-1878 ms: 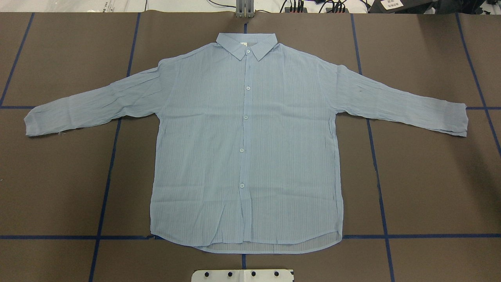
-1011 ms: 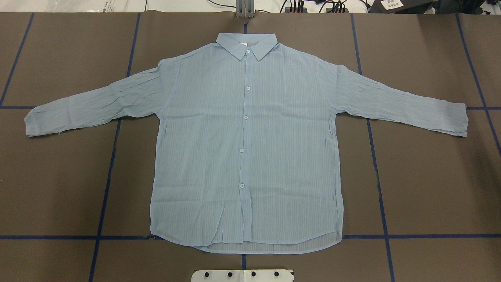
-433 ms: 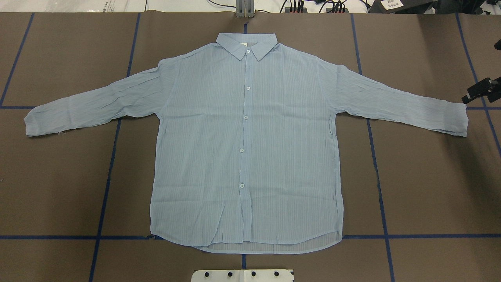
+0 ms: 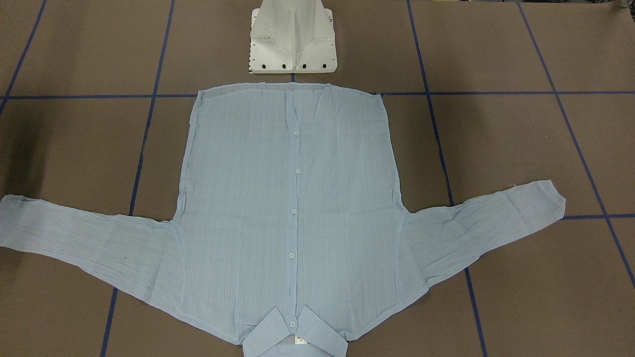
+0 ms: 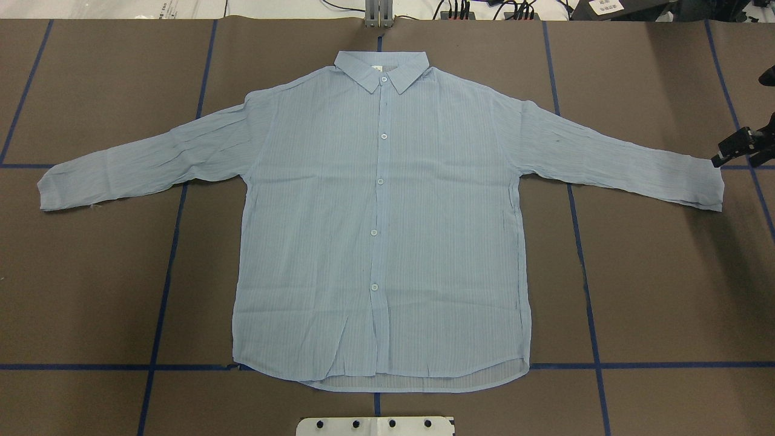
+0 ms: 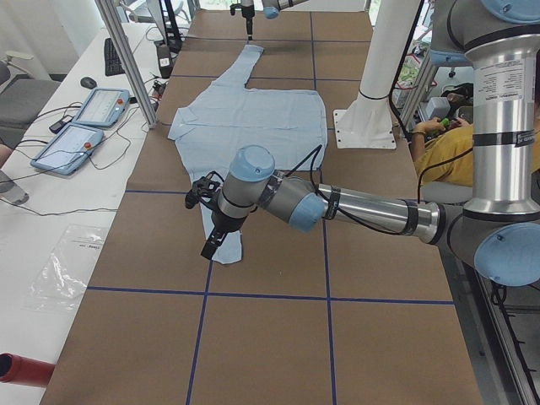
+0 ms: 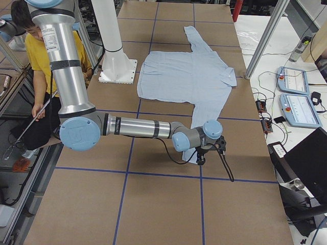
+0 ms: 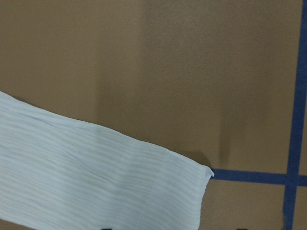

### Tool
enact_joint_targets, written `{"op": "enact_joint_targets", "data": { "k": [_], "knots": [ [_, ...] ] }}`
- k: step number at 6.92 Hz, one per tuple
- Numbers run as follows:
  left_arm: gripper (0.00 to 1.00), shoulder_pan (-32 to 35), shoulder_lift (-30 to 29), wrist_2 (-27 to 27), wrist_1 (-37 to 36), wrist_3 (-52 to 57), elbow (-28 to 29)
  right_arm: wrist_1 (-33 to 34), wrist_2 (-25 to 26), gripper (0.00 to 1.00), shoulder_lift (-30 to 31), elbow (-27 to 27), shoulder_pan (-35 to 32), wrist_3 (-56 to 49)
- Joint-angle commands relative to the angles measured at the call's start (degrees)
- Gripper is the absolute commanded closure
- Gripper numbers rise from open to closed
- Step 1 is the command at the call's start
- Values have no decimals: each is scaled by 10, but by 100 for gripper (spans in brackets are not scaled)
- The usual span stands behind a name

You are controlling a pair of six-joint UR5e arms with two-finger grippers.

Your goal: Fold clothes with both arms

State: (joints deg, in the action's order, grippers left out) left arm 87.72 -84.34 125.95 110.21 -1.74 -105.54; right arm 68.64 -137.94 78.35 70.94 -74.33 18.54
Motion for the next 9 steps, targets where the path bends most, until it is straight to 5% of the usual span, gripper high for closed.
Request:
{"op": "enact_joint_targets", "data": {
  "k": [1, 7, 8, 9],
  "knots": [
    [0, 0, 1, -3, 0, 2, 2, 1, 32, 12, -28, -31, 11, 2],
    [0, 0, -4, -11, 1, 2, 2, 0, 43, 23, -55, -93, 39, 34],
    [0, 0, -4, -11, 1, 2, 3, 0, 43, 52, -55, -98, 39, 35],
    [0, 0, -4, -11, 1, 2, 3, 2, 42, 100, -56, -99, 39, 35]
  ]
}}
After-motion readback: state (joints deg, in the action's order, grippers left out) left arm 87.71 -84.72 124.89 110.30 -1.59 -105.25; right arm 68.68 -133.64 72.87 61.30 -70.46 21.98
